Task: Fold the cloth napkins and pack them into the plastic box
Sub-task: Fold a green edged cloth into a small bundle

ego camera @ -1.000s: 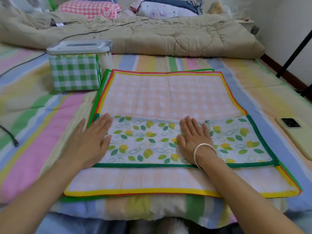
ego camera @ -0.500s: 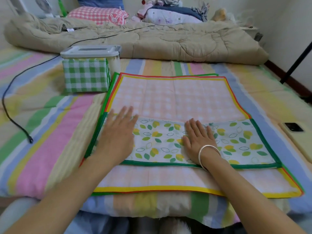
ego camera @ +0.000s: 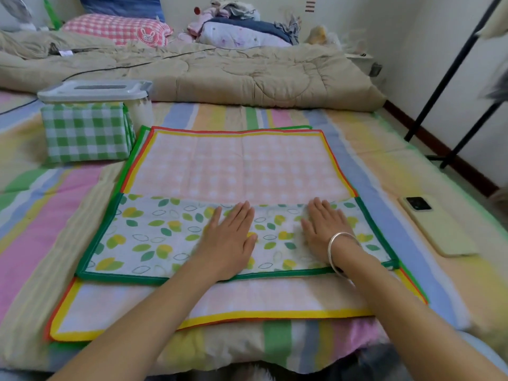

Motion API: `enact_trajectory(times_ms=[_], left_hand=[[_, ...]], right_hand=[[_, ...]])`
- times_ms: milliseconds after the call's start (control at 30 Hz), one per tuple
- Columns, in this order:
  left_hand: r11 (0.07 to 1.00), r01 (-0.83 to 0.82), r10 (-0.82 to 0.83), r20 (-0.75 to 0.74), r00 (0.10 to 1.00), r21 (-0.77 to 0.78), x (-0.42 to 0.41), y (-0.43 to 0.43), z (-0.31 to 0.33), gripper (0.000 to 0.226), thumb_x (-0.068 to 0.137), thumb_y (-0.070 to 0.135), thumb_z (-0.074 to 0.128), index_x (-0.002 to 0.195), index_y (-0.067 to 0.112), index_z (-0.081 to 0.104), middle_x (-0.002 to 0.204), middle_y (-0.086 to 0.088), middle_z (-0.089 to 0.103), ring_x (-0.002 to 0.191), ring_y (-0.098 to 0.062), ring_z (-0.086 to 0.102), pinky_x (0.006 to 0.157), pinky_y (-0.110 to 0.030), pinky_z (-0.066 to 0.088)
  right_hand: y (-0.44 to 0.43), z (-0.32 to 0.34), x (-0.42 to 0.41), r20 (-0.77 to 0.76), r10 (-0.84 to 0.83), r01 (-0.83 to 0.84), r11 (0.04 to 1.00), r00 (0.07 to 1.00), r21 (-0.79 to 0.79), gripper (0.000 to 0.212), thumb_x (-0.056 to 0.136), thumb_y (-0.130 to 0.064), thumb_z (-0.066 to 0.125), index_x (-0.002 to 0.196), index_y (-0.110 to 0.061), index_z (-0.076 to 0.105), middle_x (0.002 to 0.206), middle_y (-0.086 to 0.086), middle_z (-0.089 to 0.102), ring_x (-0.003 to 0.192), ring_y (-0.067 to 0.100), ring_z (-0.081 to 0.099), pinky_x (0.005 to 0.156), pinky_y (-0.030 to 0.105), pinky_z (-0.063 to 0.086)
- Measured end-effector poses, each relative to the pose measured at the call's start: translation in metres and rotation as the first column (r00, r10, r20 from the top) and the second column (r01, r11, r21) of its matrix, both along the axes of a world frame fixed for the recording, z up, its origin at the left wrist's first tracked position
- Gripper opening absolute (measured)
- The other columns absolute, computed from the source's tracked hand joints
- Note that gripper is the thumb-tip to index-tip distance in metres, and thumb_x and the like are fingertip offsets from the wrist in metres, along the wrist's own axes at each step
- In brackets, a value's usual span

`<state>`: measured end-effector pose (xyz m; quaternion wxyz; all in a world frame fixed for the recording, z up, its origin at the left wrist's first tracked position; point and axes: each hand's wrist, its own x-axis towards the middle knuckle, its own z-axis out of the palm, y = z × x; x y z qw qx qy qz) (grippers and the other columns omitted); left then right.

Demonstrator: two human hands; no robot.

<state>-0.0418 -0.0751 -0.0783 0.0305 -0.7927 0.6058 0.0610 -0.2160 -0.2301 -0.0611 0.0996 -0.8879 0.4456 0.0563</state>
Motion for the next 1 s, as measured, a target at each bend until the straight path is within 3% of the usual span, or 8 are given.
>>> enact_trajectory(times_ms=[67,167,267,367,600,700,867,1000], left_hand=[[1.000,-0.006,0.005,0.061,0.998,0.018,-0.005,-0.001,0.002,0.075,0.081,0.052,-0.023,0.148,0.019,-0.027,0.162,-0.001,-0.026,0.150,-0.014,-0.023,0.123,-0.048,-0.011],[0.987,0.159,-0.143,0.281,0.949,-0.035,-0.016,-0.006,0.014,0.065,0.103,0.031,0.014,0.153,0.011,-0.024,0.156,-0.010,-0.039,0.147,-0.030,-0.030,0.120,-0.057,-0.011],[0.831,0.556,-0.510,0.446,0.735,0.034,-0.024,-0.016,0.027,0.078,0.093,0.003,0.024,0.153,0.011,-0.026,0.154,-0.011,-0.043,0.145,-0.029,-0.033,0.120,-0.054,-0.012],[0.709,0.683,-0.690,0.373,0.620,0.175,-0.024,-0.030,0.033,0.085,0.097,0.005,0.044,0.157,0.017,-0.016,0.163,-0.003,-0.026,0.153,-0.021,-0.010,0.124,-0.043,0.002],[0.939,0.340,-0.336,-0.347,0.876,-0.052,-0.037,-0.057,0.043,0.054,0.089,0.006,0.050,0.134,0.036,0.056,0.148,0.016,0.047,0.136,-0.008,0.040,0.108,-0.036,0.039],[0.959,0.248,-0.281,-0.334,0.900,-0.141,-0.046,-0.068,0.045,0.025,0.094,0.038,0.061,0.119,0.034,0.062,0.132,0.014,0.056,0.120,-0.008,0.054,0.092,-0.032,0.046],[0.972,0.233,-0.233,-0.255,0.939,-0.028,-0.057,-0.076,0.046,0.072,0.075,0.069,0.071,0.132,0.030,0.052,0.157,0.009,0.033,0.138,-0.016,0.040,0.104,-0.036,0.040],[0.975,0.221,-0.214,-0.251,0.944,-0.001,-0.062,-0.078,0.053,0.079,0.070,0.069,0.074,0.132,0.027,0.048,0.142,0.007,0.047,0.126,-0.015,0.045,0.093,-0.033,0.042]], right_hand=[[-0.010,-0.002,-0.027,-0.035,-0.068,0.066,0.996,0.997,-0.066,0.061,0.103,-0.045,0.017,0.156,-0.021,-0.002,0.163,-0.004,-0.012,0.149,0.014,-0.013,0.121,0.041,-0.008],[-0.015,-0.006,-0.036,0.021,-0.070,0.071,0.996,0.997,-0.049,0.060,0.104,-0.044,0.019,0.157,-0.022,0.002,0.163,-0.004,-0.010,0.149,0.015,-0.012,0.121,0.042,-0.008],[-0.023,0.000,-0.035,0.269,-0.113,0.122,0.992,0.957,-0.014,0.050,0.105,-0.028,0.031,0.153,-0.016,0.025,0.163,0.003,0.012,0.149,0.020,0.010,0.121,0.039,0.009],[-0.036,0.010,-0.047,0.387,-0.180,0.224,0.972,0.905,-0.070,0.045,0.102,-0.021,0.039,0.147,-0.016,0.039,0.157,0.008,0.029,0.143,0.028,0.023,0.115,0.040,0.023],[-0.073,0.034,-0.049,0.111,-0.197,0.201,0.979,0.974,-0.019,0.055,0.095,-0.035,0.057,0.145,-0.025,0.035,0.142,0.004,0.044,0.122,0.028,0.048,0.092,0.045,0.050],[-0.083,0.043,-0.045,0.058,-0.207,0.205,0.978,0.977,0.044,0.060,0.087,-0.038,0.069,0.137,-0.023,0.040,0.133,0.006,0.045,0.108,0.027,0.054,0.085,0.041,0.052],[-0.092,0.055,-0.039,-0.050,-0.180,0.185,0.974,0.982,0.128,0.056,0.084,-0.040,0.072,0.128,-0.016,0.047,0.122,0.006,0.052,0.093,0.022,0.052,0.073,0.032,0.042],[-0.099,0.059,-0.041,-0.156,-0.220,0.247,0.952,0.963,0.182,0.050,0.083,-0.057,0.066,0.094,-0.010,0.053,0.091,0.006,0.055,0.072,0.020,0.050,0.060,0.029,0.039]])
